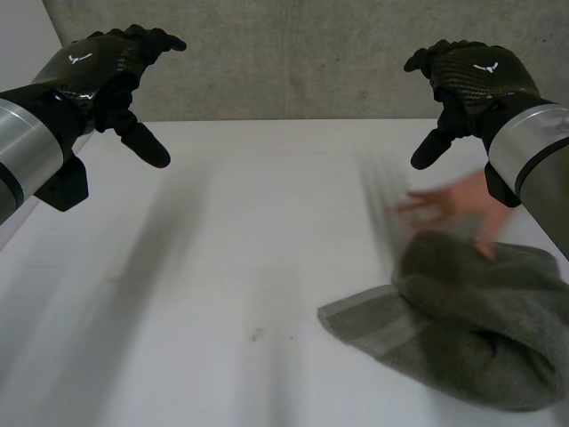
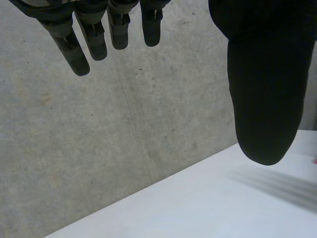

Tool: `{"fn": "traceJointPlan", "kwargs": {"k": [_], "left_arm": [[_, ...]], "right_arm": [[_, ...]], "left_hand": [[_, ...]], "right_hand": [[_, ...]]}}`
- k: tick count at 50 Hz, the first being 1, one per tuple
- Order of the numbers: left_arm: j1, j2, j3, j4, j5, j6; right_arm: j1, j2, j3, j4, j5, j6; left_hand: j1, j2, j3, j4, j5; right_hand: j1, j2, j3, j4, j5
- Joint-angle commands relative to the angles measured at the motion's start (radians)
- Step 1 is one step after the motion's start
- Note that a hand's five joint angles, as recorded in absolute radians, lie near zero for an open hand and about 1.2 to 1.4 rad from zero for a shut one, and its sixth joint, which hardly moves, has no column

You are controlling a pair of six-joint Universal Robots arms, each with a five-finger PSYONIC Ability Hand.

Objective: Fold the towel.

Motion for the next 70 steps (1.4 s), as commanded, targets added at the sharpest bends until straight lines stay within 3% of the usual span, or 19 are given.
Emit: {"fn": "traceJointPlan", "kwargs": {"k": [1,25,37,42,49,57,67,69,70], "left_arm": [[-0.001,-0.001,-0.004,0.012,0.000,0.002],[-0.001,-0.012,-0.004,0.019,0.000,0.002],[-0.002,-0.018,-0.021,0.019,0.000,0.002],[-0.004,-0.018,-0.021,0.019,0.000,0.002],[-0.012,-0.018,-0.028,0.019,-0.002,0.002],[-0.022,-0.043,-0.035,0.020,-0.002,0.002],[-0.038,-0.072,-0.035,0.020,-0.002,0.003],[-0.038,-0.073,-0.035,0.020,-0.003,0.005],[-0.038,-0.075,-0.035,0.023,-0.003,0.005]], "right_arm": [[0.001,0.005,0.001,-0.002,-0.012,0.000],[0.011,0.007,0.010,-0.002,-0.012,-0.080],[0.054,0.025,0.024,0.017,0.011,-0.325],[0.056,0.027,0.045,0.118,0.042,-0.382],[0.053,0.037,0.208,0.304,0.052,-0.391],[0.037,-0.047,0.419,0.310,0.026,-0.423],[-0.053,-0.068,0.638,0.181,0.034,-0.521],[-0.078,-0.067,0.654,0.076,0.040,-0.558],[-0.078,-0.067,0.654,0.075,0.040,-0.558]], "left_hand": [[0.002,0.011,0.010,0.008,-0.028],[0.002,0.011,0.010,0.008,-0.028],[0.002,0.011,0.010,0.008,-0.028],[0.002,0.011,0.010,0.008,-0.028],[0.002,0.011,0.010,0.008,-0.028],[0.002,0.011,0.010,0.008,-0.028],[0.002,0.011,0.010,0.008,-0.028],[0.002,0.011,0.010,0.008,-0.028],[0.002,0.011,0.010,0.008,-0.028]], "right_hand": [[-0.036,-0.052,-0.041,-0.057,-0.051],[-0.036,-0.052,-0.041,-0.057,-0.051],[-0.036,-0.052,-0.041,-0.057,-0.051],[-0.036,-0.052,-0.041,-0.057,-0.051],[-0.036,-0.052,-0.041,-0.057,-0.051],[-0.036,-0.052,-0.041,-0.057,-0.051],[-0.036,-0.052,-0.041,-0.057,-0.051],[0.233,0.218,0.229,0.212,0.219],[0.235,0.220,0.231,0.214,0.220]]}}
